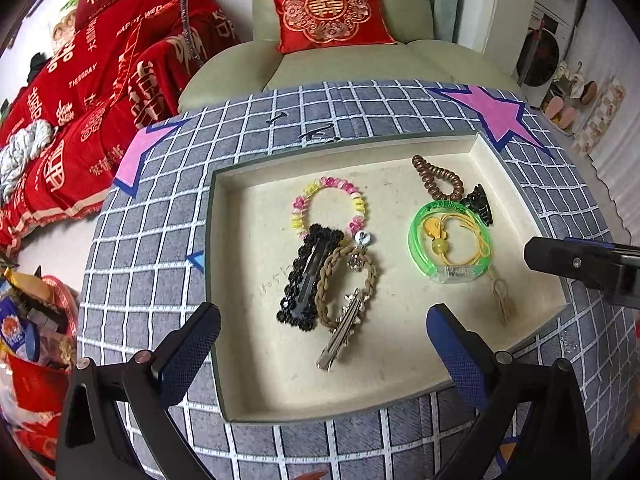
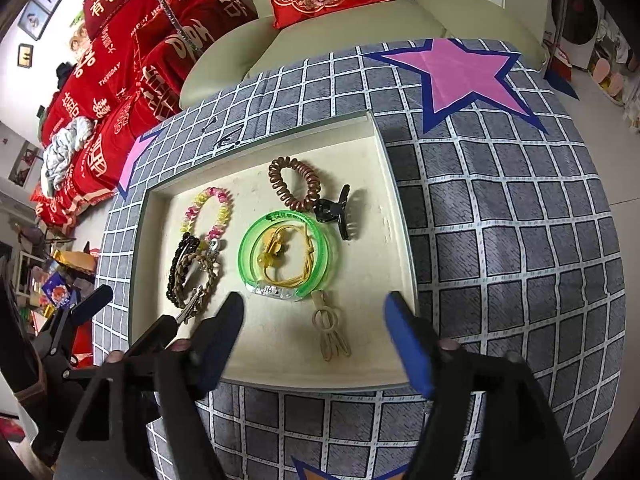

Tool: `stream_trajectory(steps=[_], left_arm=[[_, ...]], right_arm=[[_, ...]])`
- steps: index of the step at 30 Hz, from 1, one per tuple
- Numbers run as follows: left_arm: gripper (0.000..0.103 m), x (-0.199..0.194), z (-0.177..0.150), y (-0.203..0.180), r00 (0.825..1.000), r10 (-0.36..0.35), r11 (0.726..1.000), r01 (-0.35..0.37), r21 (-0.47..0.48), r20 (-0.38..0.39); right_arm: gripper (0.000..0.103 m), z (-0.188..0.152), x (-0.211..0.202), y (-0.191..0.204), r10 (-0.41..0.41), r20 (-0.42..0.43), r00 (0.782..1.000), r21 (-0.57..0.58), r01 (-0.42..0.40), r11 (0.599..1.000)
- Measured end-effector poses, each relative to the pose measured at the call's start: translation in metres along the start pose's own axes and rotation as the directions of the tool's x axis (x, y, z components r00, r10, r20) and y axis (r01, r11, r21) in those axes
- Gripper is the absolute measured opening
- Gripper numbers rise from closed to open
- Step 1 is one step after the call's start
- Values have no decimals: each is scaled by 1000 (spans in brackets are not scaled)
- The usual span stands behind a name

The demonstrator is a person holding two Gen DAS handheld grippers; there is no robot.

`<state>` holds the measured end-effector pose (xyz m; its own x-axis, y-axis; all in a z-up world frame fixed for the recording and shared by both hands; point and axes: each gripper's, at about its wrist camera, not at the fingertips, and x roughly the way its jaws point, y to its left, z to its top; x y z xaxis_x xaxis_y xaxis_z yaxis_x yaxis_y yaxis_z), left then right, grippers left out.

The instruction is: Organize jewelry

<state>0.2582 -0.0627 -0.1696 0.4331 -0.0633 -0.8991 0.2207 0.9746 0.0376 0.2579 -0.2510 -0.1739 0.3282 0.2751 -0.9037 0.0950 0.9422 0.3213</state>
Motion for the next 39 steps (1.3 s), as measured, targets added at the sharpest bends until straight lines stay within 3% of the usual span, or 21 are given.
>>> stream_trajectory(steps=[3,17,23,32,39], left_arm=[[103,-5,-6,2,1000,-10,1000,10,-12,-7],[103,-55,-54,11,997,64,997,-66,-42,-50],[103,-86,-69,20,994,98,993,-101,-62,-50],[103,-134,-92,30,995,75,992,-80,-100,-58],[103,-178,-104,35,995,99,990,-97,-102,14]], right_arm=[[80,-3,0,1,6,-21,1000,2,-6,1000],[87,-48,-28,17,-18,-64,998,-22,17,1000],[88,-74,-56,25,-55,-9,998,-9,55,998],[89,-107,-116,49,-130,121,984,-57,138,989],[89,-126,-152,63,-162,164,973,-54,173,983]])
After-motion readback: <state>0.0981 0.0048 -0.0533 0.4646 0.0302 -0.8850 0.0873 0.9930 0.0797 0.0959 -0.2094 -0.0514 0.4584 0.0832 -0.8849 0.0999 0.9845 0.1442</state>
